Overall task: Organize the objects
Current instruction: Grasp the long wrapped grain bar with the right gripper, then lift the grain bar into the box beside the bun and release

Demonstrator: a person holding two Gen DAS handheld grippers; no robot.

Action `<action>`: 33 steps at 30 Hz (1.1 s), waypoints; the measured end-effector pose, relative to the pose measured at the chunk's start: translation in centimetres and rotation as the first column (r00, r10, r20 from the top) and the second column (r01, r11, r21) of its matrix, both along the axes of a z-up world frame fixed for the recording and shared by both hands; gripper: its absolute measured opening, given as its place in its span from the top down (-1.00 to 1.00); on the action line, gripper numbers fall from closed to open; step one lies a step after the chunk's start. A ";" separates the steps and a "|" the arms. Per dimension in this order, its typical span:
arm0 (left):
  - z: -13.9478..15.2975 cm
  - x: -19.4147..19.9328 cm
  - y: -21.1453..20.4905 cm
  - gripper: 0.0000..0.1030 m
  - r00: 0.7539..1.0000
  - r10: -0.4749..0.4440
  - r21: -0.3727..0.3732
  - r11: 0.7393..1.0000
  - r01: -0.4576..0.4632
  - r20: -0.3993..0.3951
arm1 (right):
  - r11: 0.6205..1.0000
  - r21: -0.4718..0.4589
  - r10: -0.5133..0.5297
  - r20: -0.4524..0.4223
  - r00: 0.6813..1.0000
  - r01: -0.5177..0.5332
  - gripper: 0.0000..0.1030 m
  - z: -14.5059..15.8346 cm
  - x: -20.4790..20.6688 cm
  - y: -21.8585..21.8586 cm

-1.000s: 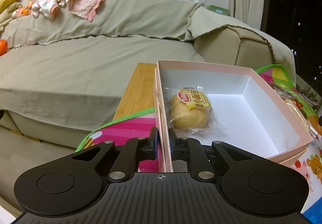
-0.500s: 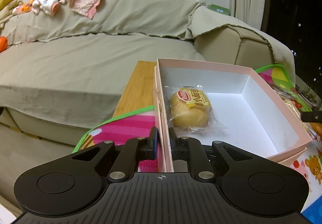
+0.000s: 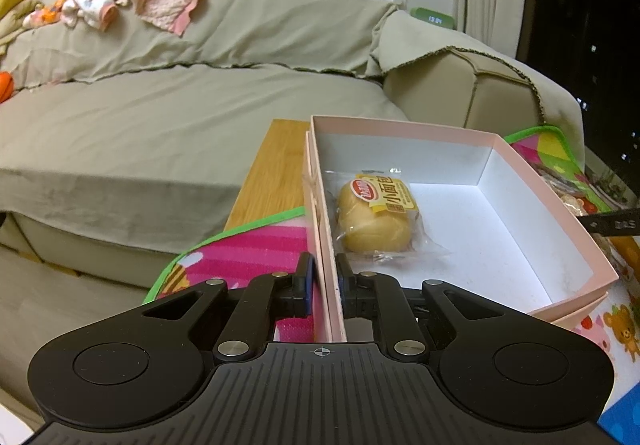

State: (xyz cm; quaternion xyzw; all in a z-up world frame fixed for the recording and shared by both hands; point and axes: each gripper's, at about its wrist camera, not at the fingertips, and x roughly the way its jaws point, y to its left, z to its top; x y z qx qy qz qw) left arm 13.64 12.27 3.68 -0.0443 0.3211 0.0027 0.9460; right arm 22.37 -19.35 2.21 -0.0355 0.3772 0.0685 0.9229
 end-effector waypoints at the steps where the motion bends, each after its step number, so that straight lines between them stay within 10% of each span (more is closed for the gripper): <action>1: 0.0 0.0 0.0 0.74 1.000 0.001 0.000 1.000 -0.001 0.000 | 1.000 0.013 -0.002 -0.003 1.000 0.002 0.38 0.1 -0.4 -0.5; 16: 0.0 -0.1 -0.1 0.74 1.000 0.002 0.000 1.000 -0.002 0.002 | 0.997 0.073 0.035 -0.130 0.991 -0.026 0.43 0.5 -8.9 -3.4; 33: 0.1 -0.3 0.0 0.74 1.000 0.009 -0.011 1.000 -0.009 0.003 | 0.998 0.032 0.063 -0.105 0.992 -0.060 0.46 1.5 -9.2 -2.3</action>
